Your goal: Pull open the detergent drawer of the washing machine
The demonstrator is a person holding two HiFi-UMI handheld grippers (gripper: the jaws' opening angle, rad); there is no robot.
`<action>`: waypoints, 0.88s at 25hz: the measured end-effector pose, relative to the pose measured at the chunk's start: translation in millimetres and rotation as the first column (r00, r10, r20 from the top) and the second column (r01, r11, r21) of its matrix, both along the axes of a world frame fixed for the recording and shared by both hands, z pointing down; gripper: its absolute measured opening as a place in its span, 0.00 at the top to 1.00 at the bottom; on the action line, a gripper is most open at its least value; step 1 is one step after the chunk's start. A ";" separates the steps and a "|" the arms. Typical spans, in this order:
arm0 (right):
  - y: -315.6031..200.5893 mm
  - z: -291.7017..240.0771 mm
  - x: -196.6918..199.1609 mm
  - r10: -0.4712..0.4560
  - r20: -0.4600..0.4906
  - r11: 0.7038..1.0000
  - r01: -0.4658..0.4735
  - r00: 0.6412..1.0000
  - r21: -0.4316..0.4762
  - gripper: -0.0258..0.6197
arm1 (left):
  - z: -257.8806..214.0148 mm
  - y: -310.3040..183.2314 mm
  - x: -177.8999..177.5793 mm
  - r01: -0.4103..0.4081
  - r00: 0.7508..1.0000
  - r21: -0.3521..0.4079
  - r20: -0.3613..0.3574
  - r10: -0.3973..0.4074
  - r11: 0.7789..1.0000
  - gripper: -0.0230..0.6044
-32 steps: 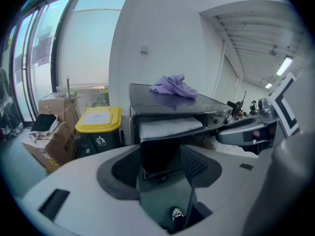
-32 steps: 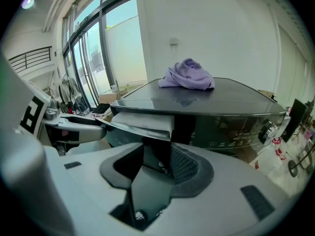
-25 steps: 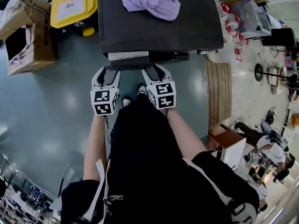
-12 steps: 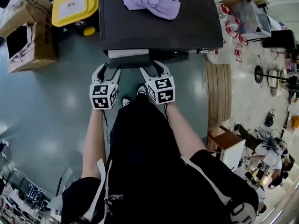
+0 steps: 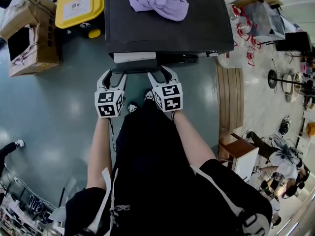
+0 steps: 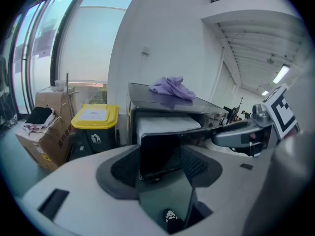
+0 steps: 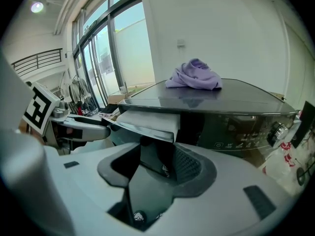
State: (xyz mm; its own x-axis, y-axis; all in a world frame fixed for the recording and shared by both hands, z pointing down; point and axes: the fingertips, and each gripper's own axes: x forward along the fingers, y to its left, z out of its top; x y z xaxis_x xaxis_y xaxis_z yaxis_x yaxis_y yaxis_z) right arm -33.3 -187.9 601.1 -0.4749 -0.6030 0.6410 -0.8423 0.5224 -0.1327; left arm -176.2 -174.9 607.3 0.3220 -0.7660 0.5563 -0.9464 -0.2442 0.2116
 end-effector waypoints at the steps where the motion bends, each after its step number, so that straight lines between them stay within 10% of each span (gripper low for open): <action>1: 1.5 -0.4 0.3 0.002 0.000 1.000 -0.002 1.000 0.001 0.63 | -0.6 1.5 0.2 0.001 1.000 0.001 0.001 -0.001 1.000 0.56; 22: 30.3 0.2 6.0 0.007 0.000 1.000 -0.007 1.000 -0.004 0.64 | -0.5 29.7 5.2 0.023 1.000 -0.019 -0.002 -0.023 1.000 0.56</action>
